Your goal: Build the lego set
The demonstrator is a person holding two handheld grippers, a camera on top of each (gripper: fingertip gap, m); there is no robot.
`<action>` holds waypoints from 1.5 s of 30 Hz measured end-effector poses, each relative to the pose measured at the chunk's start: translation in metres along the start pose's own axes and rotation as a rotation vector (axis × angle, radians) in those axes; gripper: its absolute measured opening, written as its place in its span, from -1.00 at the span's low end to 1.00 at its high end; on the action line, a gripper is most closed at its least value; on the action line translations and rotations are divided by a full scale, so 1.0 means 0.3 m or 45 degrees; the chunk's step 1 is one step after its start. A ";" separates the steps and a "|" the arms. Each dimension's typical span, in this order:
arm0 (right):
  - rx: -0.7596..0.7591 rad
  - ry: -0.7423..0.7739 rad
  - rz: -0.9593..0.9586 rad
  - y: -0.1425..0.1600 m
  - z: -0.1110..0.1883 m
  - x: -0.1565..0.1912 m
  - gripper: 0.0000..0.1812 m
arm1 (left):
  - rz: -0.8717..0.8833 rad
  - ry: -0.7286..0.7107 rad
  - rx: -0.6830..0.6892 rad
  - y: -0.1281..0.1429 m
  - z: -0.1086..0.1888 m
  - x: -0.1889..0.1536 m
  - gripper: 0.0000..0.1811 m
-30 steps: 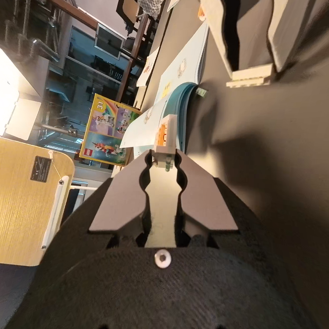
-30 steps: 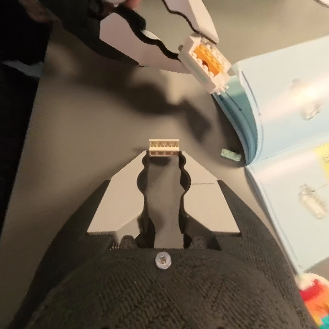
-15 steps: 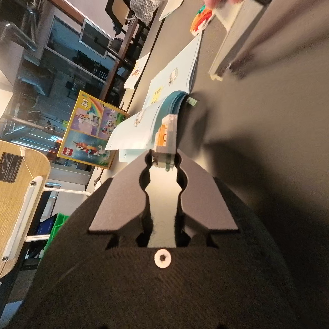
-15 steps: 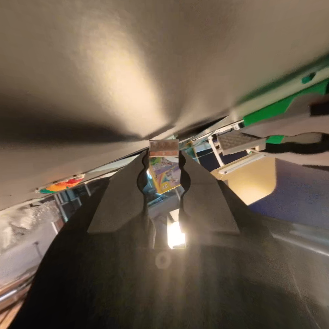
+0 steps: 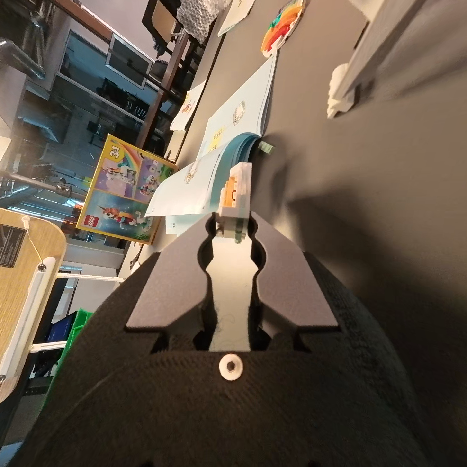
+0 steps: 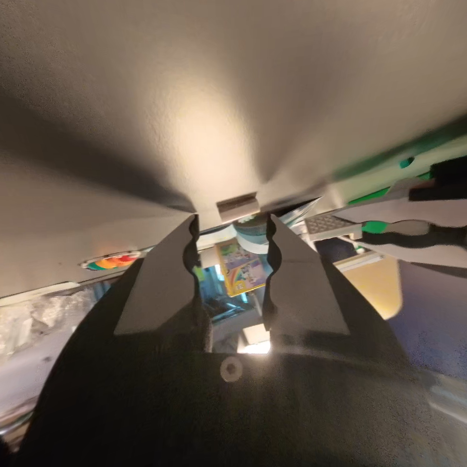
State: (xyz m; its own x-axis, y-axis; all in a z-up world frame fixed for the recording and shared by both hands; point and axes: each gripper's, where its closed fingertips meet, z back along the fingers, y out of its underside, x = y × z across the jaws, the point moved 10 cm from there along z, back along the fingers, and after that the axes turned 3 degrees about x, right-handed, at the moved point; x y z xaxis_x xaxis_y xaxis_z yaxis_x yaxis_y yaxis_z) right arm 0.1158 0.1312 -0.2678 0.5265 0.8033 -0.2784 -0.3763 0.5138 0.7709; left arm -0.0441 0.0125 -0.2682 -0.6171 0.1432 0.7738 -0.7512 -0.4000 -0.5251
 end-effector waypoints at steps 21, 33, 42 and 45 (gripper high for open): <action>-0.018 0.191 -1.561 0.039 -0.037 -0.256 -0.69 | -0.110 -0.001 -0.066 -0.052 0.039 -0.023 -0.74; -0.336 0.573 -1.724 0.073 0.024 -0.174 -0.90 | 0.194 0.176 -0.445 -0.057 0.110 0.028 -0.42; -0.607 0.693 -1.728 0.086 0.061 -0.124 -0.90 | 0.036 0.246 -0.542 -0.079 0.100 0.023 -0.73; -0.613 0.663 -1.767 0.086 0.053 -0.110 -0.90 | 0.051 0.276 -0.468 -0.085 0.081 0.019 -0.74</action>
State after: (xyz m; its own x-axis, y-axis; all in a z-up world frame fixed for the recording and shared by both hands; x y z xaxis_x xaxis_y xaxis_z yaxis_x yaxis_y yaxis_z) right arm 0.1010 0.1133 -0.2296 0.3818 -0.4052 -0.8307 -0.0905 0.8781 -0.4699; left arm -0.0227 0.0017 -0.2419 -0.6532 0.3364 0.6783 -0.7348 -0.0654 -0.6752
